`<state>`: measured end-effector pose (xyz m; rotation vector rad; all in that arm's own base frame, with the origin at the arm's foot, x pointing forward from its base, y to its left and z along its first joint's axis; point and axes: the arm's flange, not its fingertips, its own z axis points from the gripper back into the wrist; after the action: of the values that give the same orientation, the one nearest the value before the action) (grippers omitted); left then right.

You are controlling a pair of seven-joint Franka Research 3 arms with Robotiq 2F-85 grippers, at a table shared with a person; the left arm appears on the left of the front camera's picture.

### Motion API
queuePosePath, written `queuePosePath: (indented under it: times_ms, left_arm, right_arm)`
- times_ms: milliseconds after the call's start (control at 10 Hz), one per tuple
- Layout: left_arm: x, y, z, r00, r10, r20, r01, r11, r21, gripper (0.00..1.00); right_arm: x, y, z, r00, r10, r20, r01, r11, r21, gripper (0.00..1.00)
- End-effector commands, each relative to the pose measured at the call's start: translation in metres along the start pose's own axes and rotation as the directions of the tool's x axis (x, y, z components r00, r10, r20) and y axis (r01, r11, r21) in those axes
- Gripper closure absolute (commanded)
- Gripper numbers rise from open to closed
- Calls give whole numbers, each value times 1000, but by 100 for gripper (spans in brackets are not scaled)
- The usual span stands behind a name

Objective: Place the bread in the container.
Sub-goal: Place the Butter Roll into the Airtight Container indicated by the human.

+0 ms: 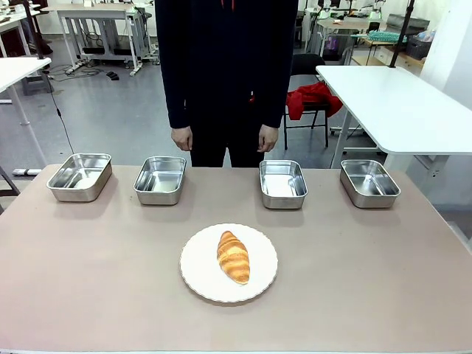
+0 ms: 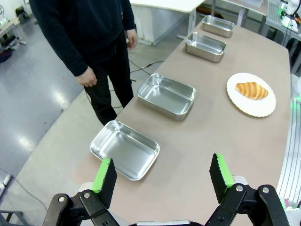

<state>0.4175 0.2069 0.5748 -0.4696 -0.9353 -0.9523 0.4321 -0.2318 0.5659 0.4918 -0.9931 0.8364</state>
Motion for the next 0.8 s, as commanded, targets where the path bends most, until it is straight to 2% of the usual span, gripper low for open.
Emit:
queuePosePath:
  times_ms: [0,700]
  left_arm:
    - [1,0,1,1000,-15,4,15,1000,-7,0]
    - [1,0,1,1000,-15,4,15,1000,-7,0]
  right_arm:
    - [2,1,1,1000,5,1,-5,1000,0,0]
    - [2,1,1,1000,5,1,-5,1000,0,0]
